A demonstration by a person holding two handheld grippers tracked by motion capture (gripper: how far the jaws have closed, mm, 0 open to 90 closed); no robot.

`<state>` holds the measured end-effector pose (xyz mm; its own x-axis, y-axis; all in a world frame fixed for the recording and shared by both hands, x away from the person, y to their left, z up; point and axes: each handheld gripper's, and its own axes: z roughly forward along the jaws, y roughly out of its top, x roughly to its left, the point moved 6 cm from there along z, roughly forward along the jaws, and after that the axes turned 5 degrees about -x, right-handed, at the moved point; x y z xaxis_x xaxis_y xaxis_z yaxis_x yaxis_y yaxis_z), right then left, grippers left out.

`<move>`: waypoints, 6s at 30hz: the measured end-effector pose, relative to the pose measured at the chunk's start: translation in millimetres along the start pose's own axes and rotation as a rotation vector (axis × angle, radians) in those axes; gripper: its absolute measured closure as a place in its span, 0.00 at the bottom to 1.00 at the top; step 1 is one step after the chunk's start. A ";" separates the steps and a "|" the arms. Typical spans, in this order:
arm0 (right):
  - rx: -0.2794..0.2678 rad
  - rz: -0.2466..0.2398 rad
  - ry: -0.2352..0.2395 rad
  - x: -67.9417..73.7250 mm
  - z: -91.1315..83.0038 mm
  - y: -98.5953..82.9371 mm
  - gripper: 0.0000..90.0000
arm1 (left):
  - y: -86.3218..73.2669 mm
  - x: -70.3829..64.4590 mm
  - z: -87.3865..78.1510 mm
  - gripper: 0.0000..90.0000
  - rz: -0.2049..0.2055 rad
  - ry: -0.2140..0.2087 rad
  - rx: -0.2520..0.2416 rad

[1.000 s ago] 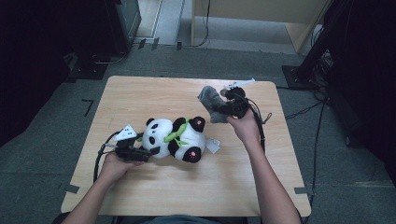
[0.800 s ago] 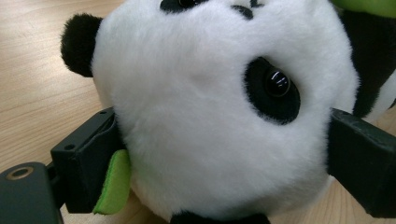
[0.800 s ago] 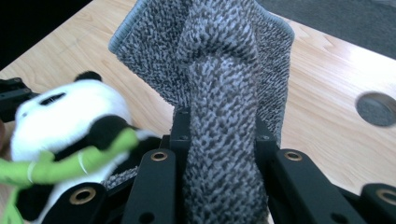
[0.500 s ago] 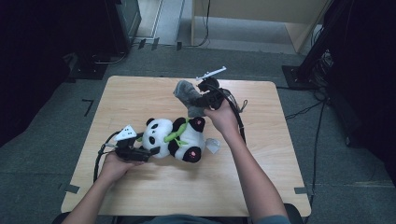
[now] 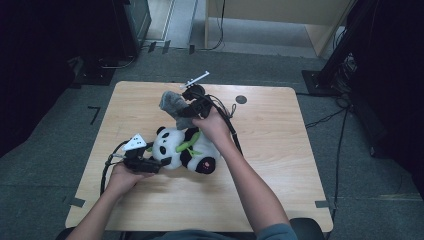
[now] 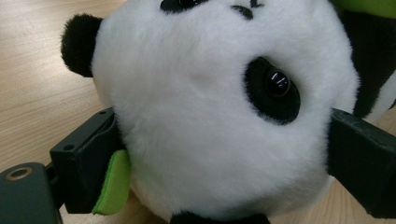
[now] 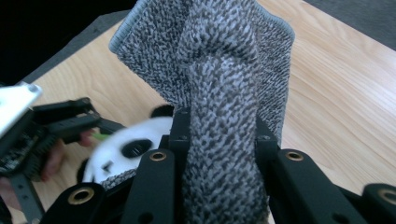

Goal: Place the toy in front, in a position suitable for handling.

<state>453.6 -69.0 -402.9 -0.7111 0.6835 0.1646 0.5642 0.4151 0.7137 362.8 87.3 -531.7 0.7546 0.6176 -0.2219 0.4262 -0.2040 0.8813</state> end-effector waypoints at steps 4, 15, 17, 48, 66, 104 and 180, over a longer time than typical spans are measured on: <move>0.013 -0.006 0.021 12.4 12.7 5.8 0.78 | 0.1 -0.2 0.1 0.07 -0.003 0.000 -0.001; 0.063 -0.023 0.106 45.0 48.6 3.0 0.78 | 0.4 0.1 0.0 0.07 -0.001 0.002 0.005; 0.087 -0.015 0.113 45.6 55.9 -1.6 0.78 | 0.3 -0.1 0.0 0.07 -0.003 0.001 0.006; 0.174 0.012 -0.082 -17.0 46.0 -30.0 0.76 | 1.4 0.1 0.5 0.07 -0.023 0.004 0.008; 0.040 -0.012 -0.021 12.9 23.9 4.4 0.77 | 1.4 0.7 0.7 0.06 -0.020 0.004 0.007; 0.123 0.060 -0.027 -6.6 47.9 -27.5 0.77 | 1.7 0.5 0.8 0.06 -0.025 0.003 0.010; -0.171 0.149 -0.110 -60.4 -97.5 -82.1 0.81 | 2.9 0.8 1.4 0.13 -0.059 0.013 0.031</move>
<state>409.3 -202.9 -405.0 -0.5702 0.7946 0.2084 0.5735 0.2035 0.7935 365.3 86.2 -529.9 0.7213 0.6390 -0.2674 0.4853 -0.1906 0.8534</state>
